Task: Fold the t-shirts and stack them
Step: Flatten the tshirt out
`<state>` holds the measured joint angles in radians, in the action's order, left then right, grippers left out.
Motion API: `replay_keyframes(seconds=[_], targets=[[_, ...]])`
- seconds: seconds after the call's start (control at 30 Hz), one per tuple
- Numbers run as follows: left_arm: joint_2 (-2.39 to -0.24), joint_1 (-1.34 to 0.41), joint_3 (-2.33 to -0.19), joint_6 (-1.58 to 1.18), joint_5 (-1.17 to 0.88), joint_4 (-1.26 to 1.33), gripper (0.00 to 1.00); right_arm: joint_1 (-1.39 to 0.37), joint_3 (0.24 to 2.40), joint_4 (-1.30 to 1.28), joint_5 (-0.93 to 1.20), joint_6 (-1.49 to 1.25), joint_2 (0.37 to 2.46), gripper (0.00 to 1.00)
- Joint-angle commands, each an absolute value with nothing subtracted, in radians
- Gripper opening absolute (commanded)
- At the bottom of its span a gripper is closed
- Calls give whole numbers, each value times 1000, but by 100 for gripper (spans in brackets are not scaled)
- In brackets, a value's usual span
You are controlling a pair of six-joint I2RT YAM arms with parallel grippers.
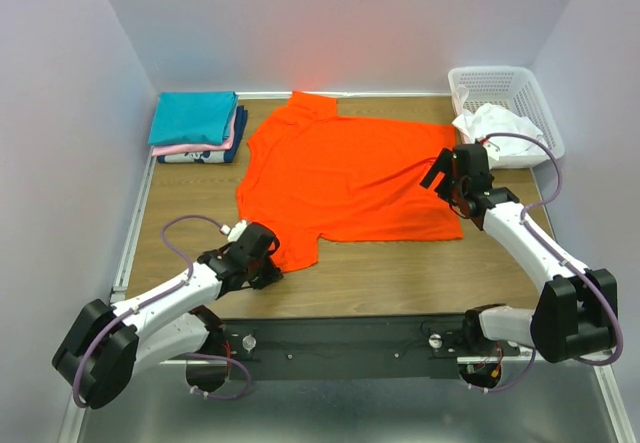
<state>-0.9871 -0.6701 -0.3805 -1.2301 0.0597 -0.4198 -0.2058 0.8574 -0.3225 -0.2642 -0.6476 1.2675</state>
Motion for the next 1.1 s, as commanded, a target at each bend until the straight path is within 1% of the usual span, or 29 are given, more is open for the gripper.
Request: replay_keyframes(seconds=[0.0,0.03,0.07,0.2,0.3,0.4,0.5,0.63,0.7,0.77,0.8,0.9,0.97,1.0,1.03,1.07], targets=[[-1003,-672,-405,-1230,179,-465,10,-204,807,-310,-294,-664,1230,100],[-1012,-672,-414,-1230,190,-465,6,-206,799,-311,-301,-669,1217,100],[-1019,-672,-419,-1224,202,-468,0,-206,792,-311,-304,-670,1210,100],[-1038,-672,-439,-1178,244,-463,0,-206,749,-311,-295,-670,1172,100],[-1016,-672,-439,-1167,258,-463,0,-206,697,-318,-272,-684,1112,100],[-957,-672,-420,-1152,244,-433,0,-206,628,-348,-288,-722,1033,100],[-876,-673,-388,-1128,227,-390,0,-206,578,-422,-353,-755,973,100],[-781,-673,-348,-1085,196,-316,0,-204,508,-436,-390,-846,951,100],[-770,-675,-345,-1065,190,-295,0,-204,508,-434,-397,-868,997,99],[-765,-675,-345,-1052,195,-288,0,-203,515,-426,-403,-867,1044,97],[-765,-675,-347,-1046,207,-284,0,-202,526,-423,-413,-867,1067,93],[-756,-673,-345,-1032,225,-252,0,-202,534,-391,-445,-879,1164,86],[-747,-675,-344,-1028,227,-236,0,-201,541,-367,-449,-887,1218,78],[-744,-675,-344,-1019,226,-218,0,-202,545,-358,-452,-890,1230,77],[-741,-675,-342,-1009,227,-212,0,-201,543,-335,-456,-897,1252,70],[-739,-673,-342,-1008,227,-212,0,-201,543,-334,-462,-900,1261,70]])
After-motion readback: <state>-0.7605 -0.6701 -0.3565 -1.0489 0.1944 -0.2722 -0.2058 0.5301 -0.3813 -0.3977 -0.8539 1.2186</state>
